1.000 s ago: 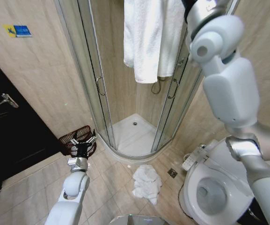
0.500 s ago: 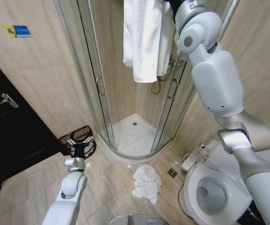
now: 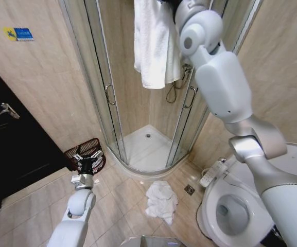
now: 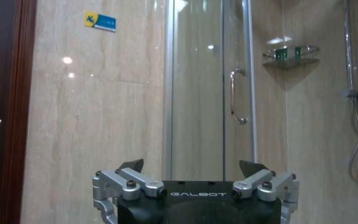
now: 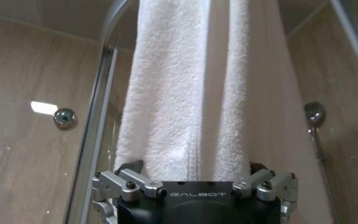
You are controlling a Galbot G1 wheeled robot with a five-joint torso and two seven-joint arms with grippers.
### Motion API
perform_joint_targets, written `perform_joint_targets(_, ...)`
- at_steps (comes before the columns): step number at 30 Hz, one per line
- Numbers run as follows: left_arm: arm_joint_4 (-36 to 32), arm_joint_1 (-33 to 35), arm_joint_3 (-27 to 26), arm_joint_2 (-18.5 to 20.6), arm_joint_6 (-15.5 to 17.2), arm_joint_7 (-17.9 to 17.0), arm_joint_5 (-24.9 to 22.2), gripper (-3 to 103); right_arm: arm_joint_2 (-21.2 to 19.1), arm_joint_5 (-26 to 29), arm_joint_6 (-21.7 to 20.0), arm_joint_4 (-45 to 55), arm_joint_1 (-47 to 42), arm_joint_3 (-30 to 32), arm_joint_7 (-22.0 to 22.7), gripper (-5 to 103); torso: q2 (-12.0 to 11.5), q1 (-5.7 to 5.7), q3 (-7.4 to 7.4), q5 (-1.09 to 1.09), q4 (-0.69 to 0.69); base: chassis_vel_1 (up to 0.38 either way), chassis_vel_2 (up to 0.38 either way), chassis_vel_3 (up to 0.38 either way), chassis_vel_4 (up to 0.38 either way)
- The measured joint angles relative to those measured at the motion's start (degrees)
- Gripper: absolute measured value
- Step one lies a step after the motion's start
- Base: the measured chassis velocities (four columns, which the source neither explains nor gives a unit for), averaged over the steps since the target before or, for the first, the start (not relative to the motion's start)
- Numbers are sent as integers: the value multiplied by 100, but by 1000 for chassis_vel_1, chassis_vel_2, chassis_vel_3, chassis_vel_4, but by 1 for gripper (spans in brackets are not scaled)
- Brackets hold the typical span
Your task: Discard the used towel into the hamper.
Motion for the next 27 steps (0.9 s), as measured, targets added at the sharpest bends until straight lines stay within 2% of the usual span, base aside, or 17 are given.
perform_joint_targets(2, 18, -7, -14, 7, -19, 4, -12, 100, 74, -40, 6, -84, 19, -11, -13, 100, 0, 0, 0, 0, 0, 0, 0, 0, 0)
perform_joint_targets(6, 51, -38, -76, 50, -53, 16, -102, 100, 296, -267, 78, -378, 46, -42, -137, 80, 0, 0, 0, 1, 1, 0, 0, 0, 0)
perform_joint_targets(7, 51, -38, -76, 50, -53, 16, -102, 100, 296, -267, 78, -378, 46, -42, -137, 80, 0, 0, 0, 1, 1, 0, 0, 0, 0)
perform_joint_targets(9, 83, -40, -105, 82, -81, 26, -151, 100, 371, -320, 81, -416, 46, -70, -132, 70, 0, 0, 0, 1, 0, 0, 0, 0, 0)
perform_joint_targets(11, 100, -40, -116, 94, -94, 28, -170, 100, 393, -357, 86, -425, 45, -85, -132, 70, 0, 0, 0, 1, 0, 0, 0, 0, 0)
perform_joint_targets(14, 144, -37, -166, 124, -136, 34, -226, 100, 453, -426, 98, -462, 43, -122, -132, 53, 0, 0, 0, 1, 0, 0, 0, 0, 0)
perform_joint_targets(15, 144, -37, -166, 124, -136, 34, -226, 100, 453, -426, 98, -462, 43, -122, -132, 53, 0, 0, 0, 1, 0, 0, 0, 0, 0)
perform_joint_targets(18, 180, -39, -217, 145, -172, 36, -266, 100, 482, -455, 118, -518, 45, -130, -135, 37, -1, 0, 0, 1, 0, 0, 0, 0, 0)
perform_joint_targets(19, 180, -39, -217, 145, -172, 36, -266, 100, 482, -455, 118, -518, 45, -130, -135, 37, -1, 0, 0, 1, 0, 0, 0, 0, 0)
perform_joint_targets(22, 190, -37, -230, 152, -188, 42, -280, 100, 431, -459, 130, -524, 46, -142, -140, 21, -1, 0, 0, 1, 0, 0, 0, 0, 0)
perform_joint_targets(24, 190, -37, -229, 151, -190, 43, -280, 100, 403, -450, 131, -515, 45, -146, -139, 21, 0, 0, 0, 1, 0, 0, 0, 0, 0)
perform_joint_targets(26, 189, -38, -215, 149, -191, 46, -279, 100, 343, -405, 131, -480, 45, -157, -126, 11, -1, 0, 0, 2, 0, 0, 0, 0, 0)
perform_joint_targets(27, 189, -38, -215, 149, -191, 46, -279, 100, 343, -405, 131, -480, 45, -157, -126, 11, -1, 0, 0, 2, 0, 0, 0, 0, 0)
